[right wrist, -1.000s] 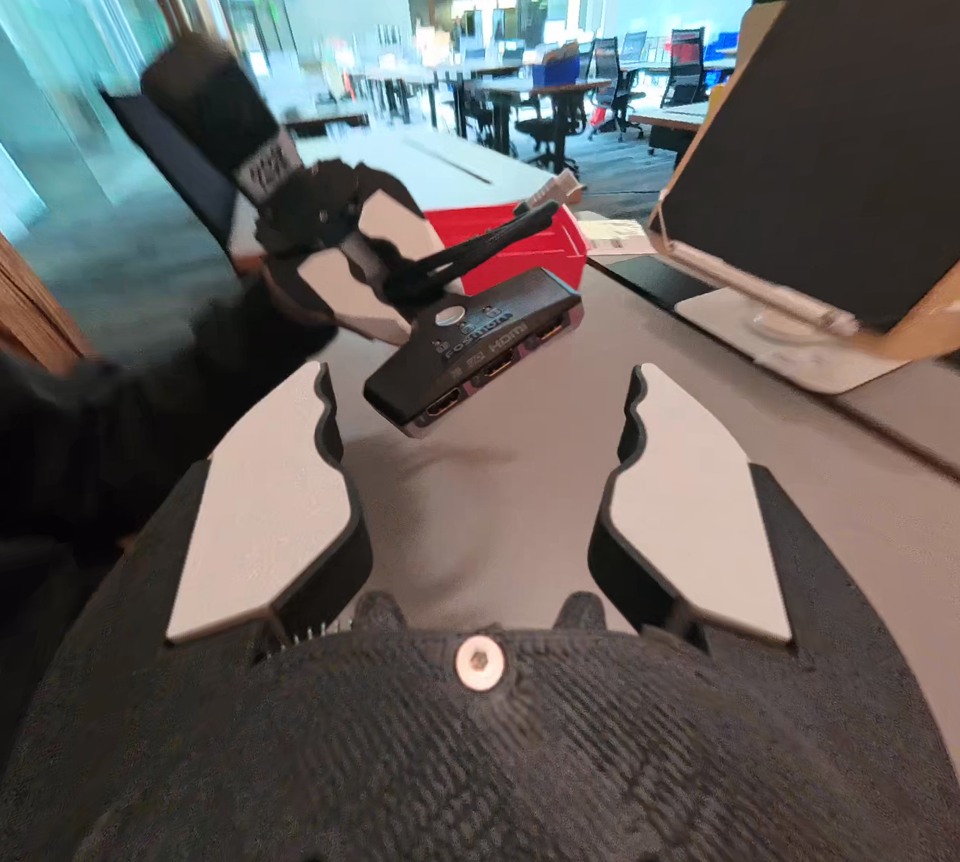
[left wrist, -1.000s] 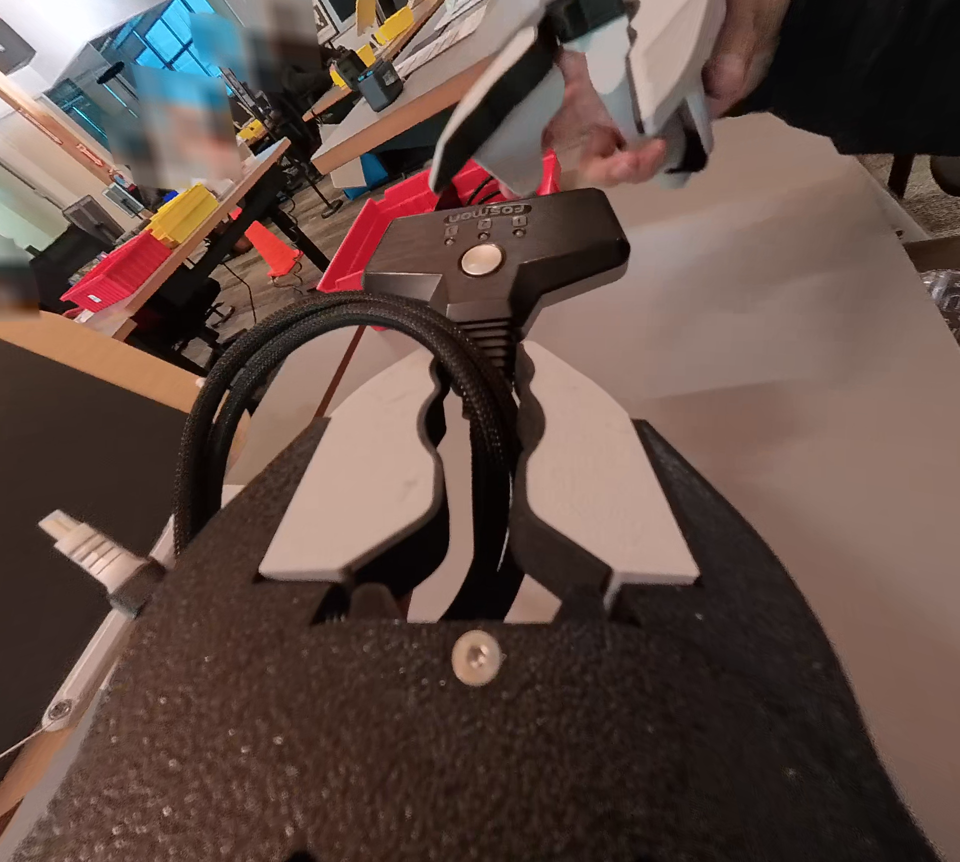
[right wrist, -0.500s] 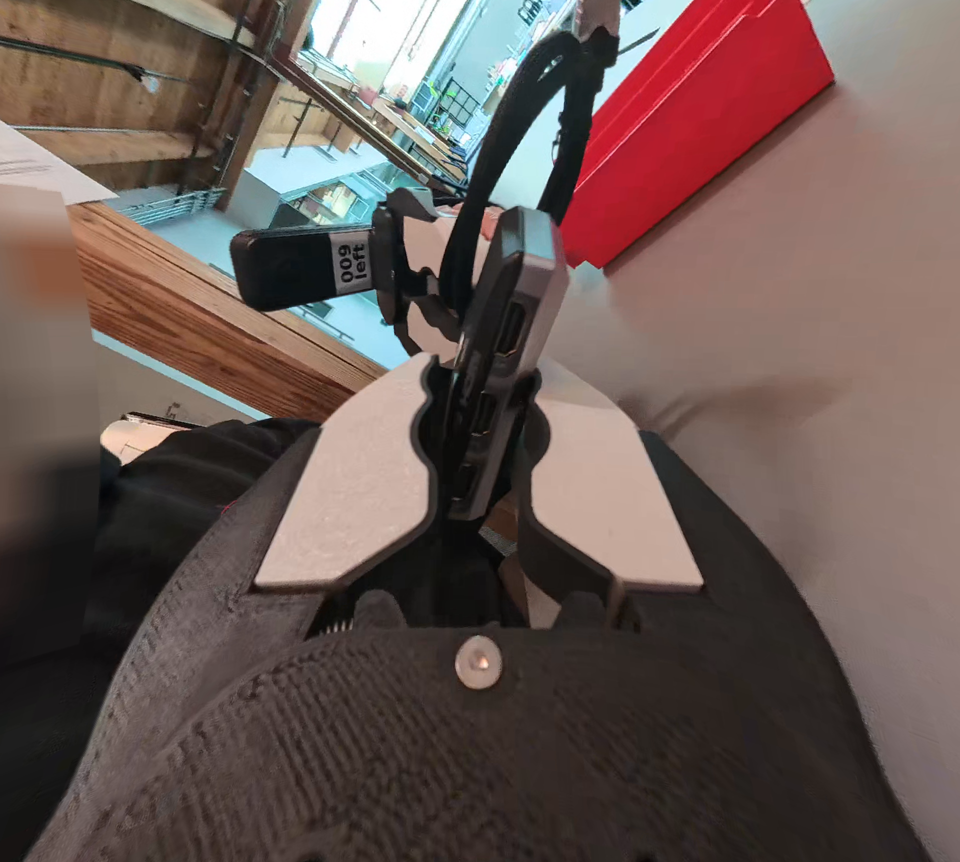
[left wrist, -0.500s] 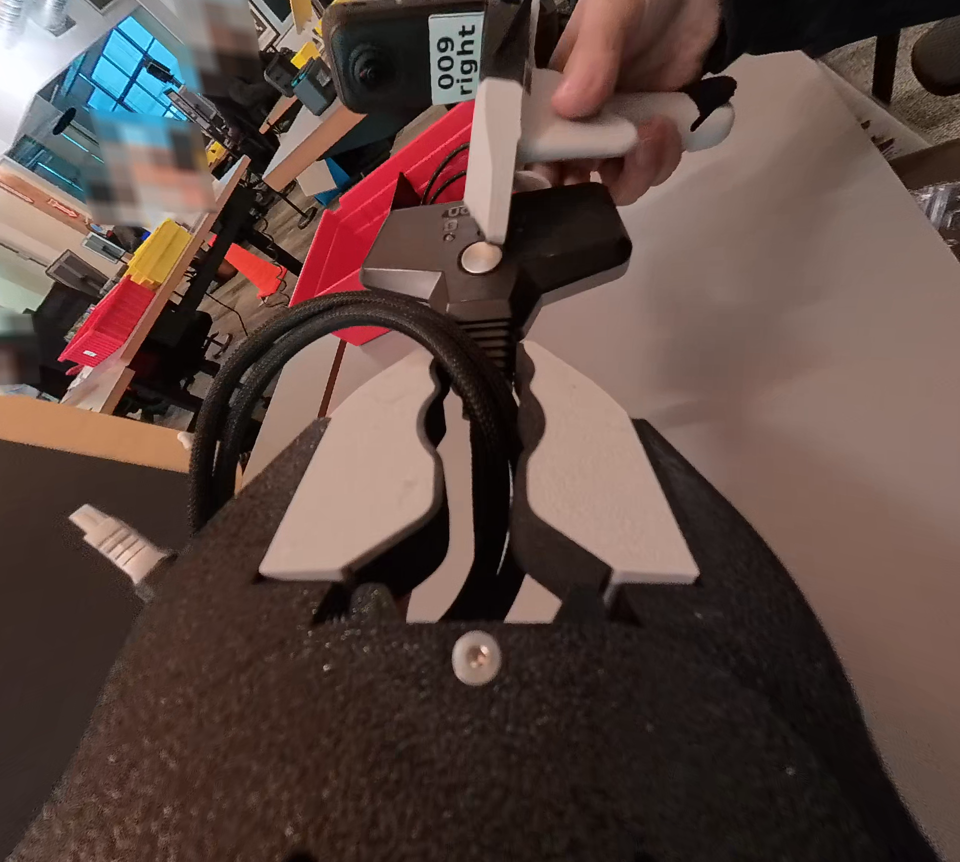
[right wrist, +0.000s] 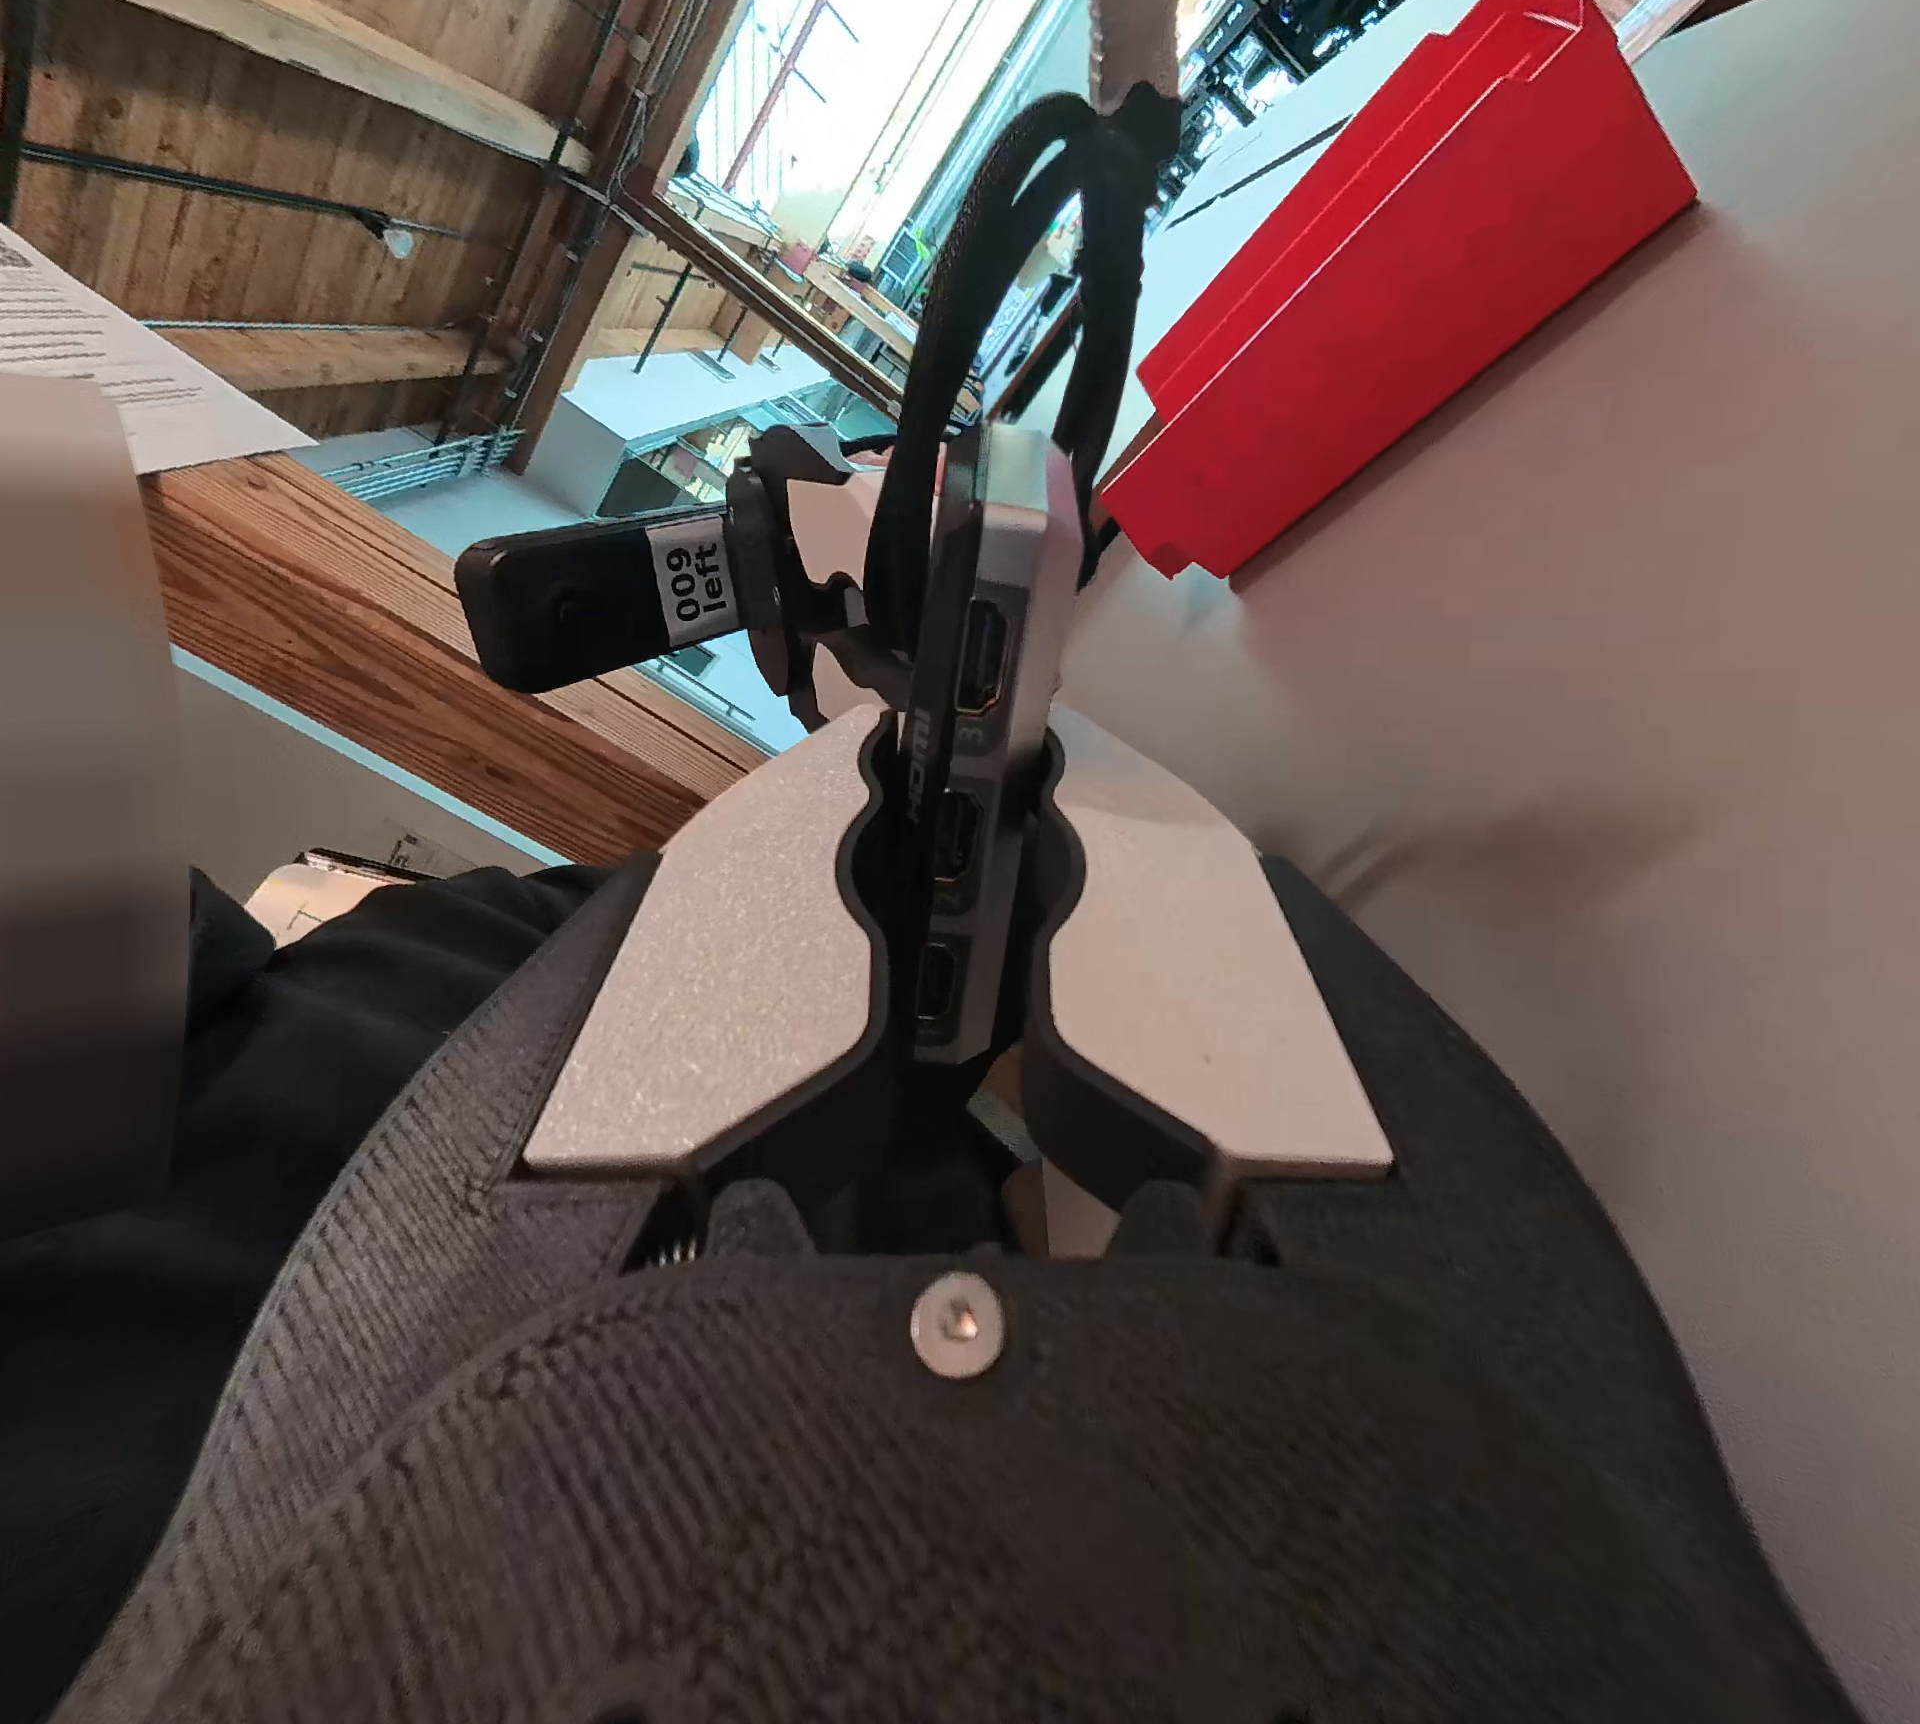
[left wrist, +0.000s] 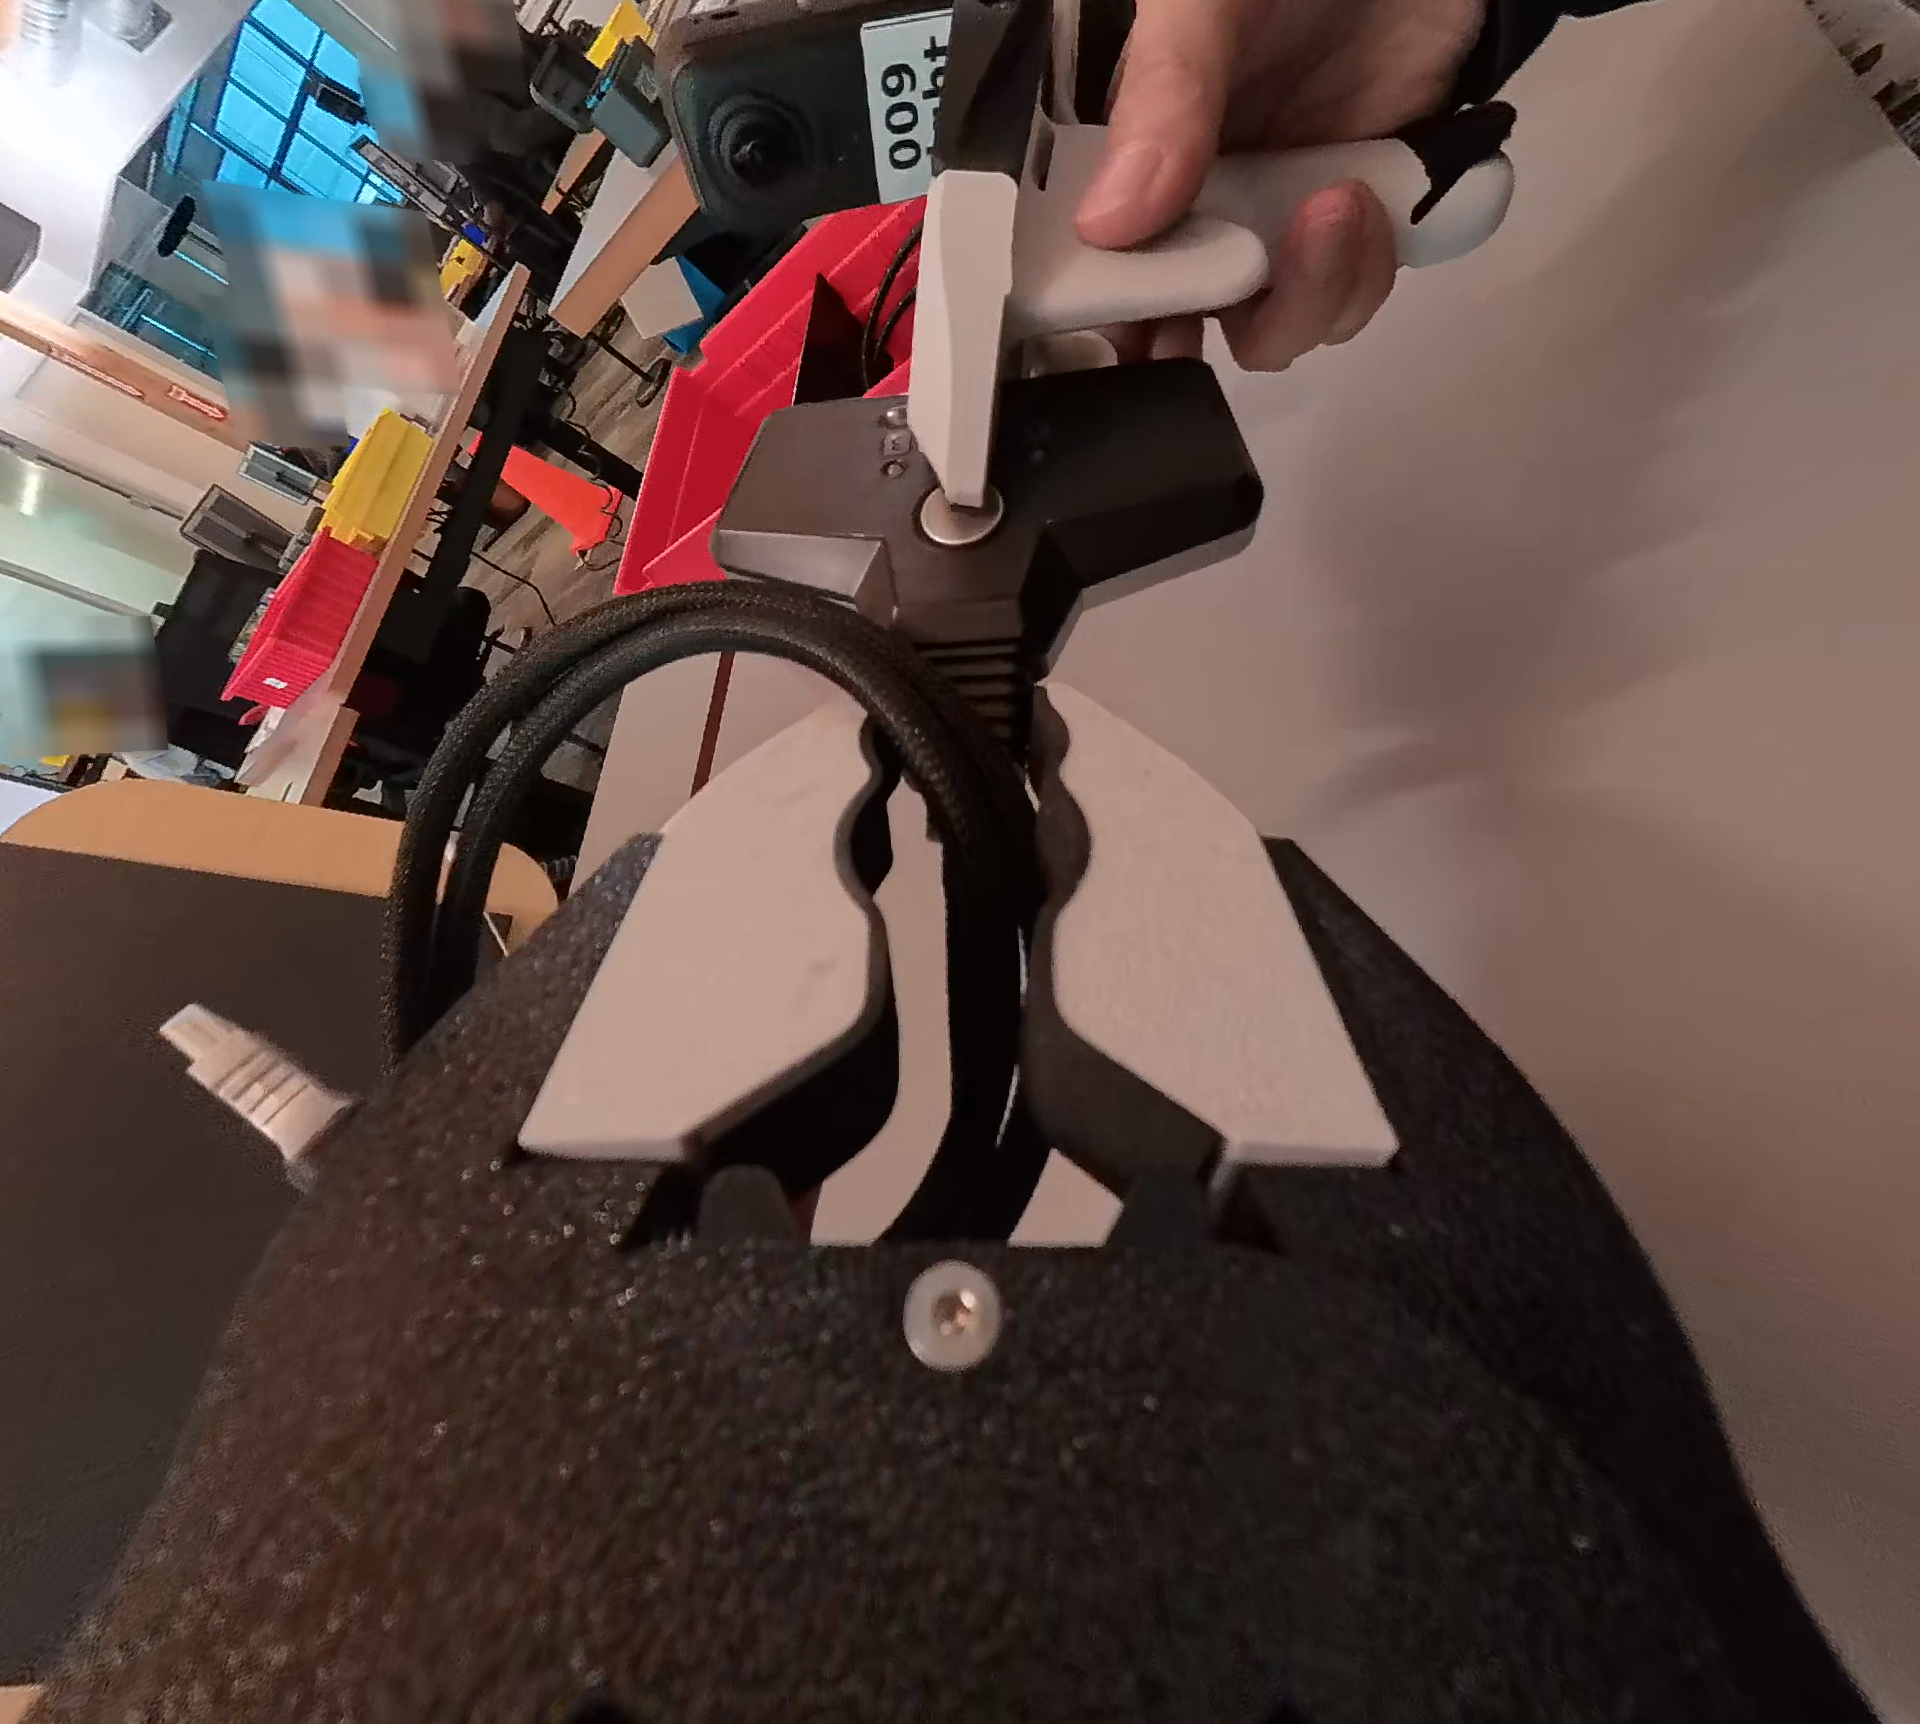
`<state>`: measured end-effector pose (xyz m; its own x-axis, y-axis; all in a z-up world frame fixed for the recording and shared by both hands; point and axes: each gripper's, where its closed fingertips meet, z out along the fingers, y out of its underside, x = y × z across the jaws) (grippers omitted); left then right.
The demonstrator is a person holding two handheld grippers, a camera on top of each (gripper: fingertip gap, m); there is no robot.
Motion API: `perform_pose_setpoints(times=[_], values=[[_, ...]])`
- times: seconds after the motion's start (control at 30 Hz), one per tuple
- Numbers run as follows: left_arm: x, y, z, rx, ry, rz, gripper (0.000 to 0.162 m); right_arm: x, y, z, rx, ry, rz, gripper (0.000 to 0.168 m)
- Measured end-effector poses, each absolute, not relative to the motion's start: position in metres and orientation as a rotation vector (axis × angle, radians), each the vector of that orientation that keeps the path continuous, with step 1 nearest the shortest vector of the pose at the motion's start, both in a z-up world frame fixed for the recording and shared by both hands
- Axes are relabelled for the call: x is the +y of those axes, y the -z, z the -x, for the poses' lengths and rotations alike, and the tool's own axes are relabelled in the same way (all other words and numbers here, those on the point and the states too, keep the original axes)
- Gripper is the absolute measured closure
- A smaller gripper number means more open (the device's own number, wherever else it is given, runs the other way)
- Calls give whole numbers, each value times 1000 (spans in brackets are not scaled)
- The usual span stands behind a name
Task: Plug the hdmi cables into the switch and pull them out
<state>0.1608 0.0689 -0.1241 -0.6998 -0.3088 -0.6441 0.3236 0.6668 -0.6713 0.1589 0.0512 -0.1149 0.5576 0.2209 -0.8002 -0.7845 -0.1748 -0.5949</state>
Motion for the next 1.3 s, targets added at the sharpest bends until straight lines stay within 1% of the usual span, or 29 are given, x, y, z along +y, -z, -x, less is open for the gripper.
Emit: perform_pose_setpoints(times=[0.23, 0.43, 0.53, 0.63, 0.77, 0.83, 0.9, 0.93, 1.0, 1.17, 1.3], values=[[64, 129, -158, 2125, 1010, -64, 139, 53, 118, -157, 537, -1061, 1467, 146], [64, 133, -164, 2138, 992, -16, 138, 51, 119, -158, 420, -805, 1578, 145], [61, 122, -163, 2083, 1081, 0, 136, 46, 117, -165, 424, -745, 1588, 145], [66, 93, -163, 1902, 1163, 28, 126, 34, 110, -179, 454, -702, 1538, 145], [87, 58, -167, 1673, 1238, 129, 99, 4, 81, -204, 465, -593, 1440, 146], [98, 41, -165, 1532, 1292, 166, 92, -16, 63, -222, 475, -504, 1413, 146], [107, 31, -162, 1431, 1345, 185, 95, -40, 45, -244, 496, -391, 1391, 146], [109, 31, -162, 1428, 1360, 198, 97, -53, 38, -257, 520, -321, 1383, 146], [111, 39, -167, 1484, 1370, 233, 98, -79, 25, -279, 570, -213, 1386, 146], [115, 56, -178, 1559, 1318, 272, 98, -141, 23, -346, 716, 183, 1567, 145], [115, 65, -183, 1598, 1296, 284, 99, -175, 26, -388, 806, 237, 1600, 145]])
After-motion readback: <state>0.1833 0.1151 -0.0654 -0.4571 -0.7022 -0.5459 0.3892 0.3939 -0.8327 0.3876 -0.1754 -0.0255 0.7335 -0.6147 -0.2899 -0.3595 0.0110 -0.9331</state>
